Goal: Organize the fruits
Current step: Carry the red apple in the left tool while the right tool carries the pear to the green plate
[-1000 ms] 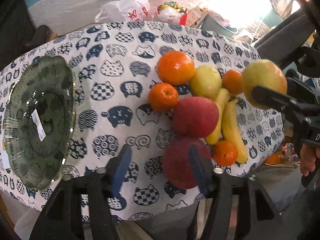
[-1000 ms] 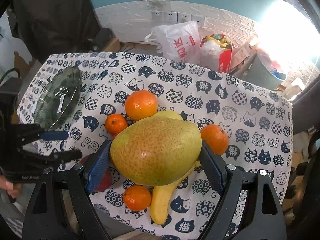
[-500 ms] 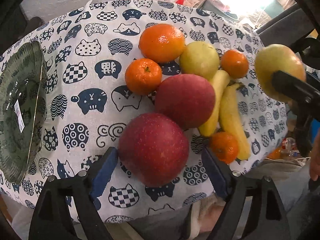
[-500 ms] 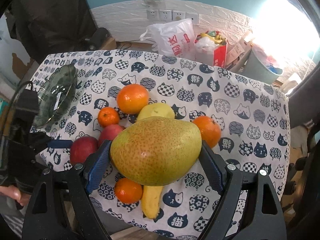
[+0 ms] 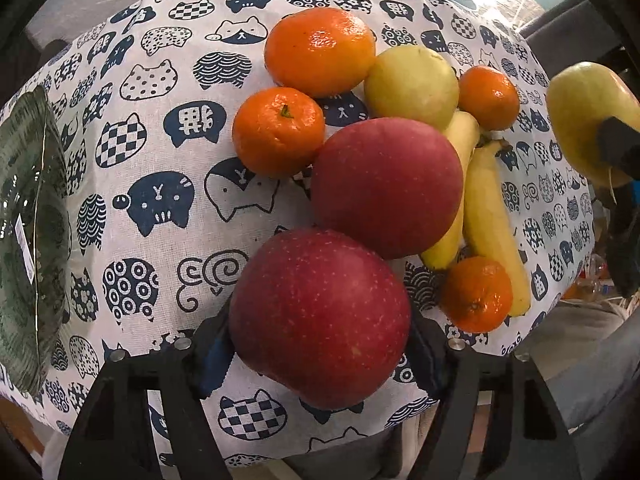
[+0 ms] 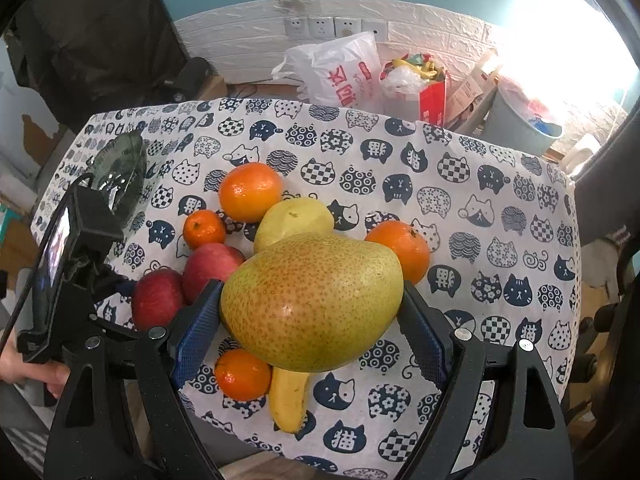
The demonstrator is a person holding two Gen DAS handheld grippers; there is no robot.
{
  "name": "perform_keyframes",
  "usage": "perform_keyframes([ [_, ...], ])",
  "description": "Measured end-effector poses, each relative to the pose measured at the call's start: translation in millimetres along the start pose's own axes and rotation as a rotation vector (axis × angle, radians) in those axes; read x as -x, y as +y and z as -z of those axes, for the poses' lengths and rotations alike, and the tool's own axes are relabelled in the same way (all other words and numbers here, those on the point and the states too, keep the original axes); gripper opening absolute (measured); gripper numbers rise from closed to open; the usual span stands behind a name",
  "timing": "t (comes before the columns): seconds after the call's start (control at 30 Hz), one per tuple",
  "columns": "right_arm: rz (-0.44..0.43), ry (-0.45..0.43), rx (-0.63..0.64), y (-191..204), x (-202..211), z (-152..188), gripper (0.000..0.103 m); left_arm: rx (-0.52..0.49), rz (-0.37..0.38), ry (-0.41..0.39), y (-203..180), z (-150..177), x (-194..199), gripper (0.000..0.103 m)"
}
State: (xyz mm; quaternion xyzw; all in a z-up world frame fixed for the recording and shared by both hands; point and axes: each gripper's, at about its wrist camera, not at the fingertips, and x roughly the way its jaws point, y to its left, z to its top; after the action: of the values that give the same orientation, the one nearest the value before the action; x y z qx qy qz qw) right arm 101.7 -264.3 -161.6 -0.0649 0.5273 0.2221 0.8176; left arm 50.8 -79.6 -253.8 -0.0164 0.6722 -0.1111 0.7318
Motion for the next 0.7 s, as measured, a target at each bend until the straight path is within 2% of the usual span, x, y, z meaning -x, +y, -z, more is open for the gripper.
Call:
perform_keyframes([
  [0.13, 0.006, -0.003, 0.013, 3.0, 0.1, -1.3, 0.085, -0.031, -0.053, -0.041, -2.3, 2.3, 9.6, 0.075],
  [0.47, 0.009, -0.022, 0.042, 19.6, 4.4, -9.6, 0.085, -0.054, -0.076, -0.177, 4.3, 4.5, 59.8, 0.075],
  [0.7, 0.007, -0.034, 0.061, 33.0, 6.1, -17.8, 0.085, -0.032, -0.095, -0.253, 18.4, 5.2, 92.0, 0.075],
])
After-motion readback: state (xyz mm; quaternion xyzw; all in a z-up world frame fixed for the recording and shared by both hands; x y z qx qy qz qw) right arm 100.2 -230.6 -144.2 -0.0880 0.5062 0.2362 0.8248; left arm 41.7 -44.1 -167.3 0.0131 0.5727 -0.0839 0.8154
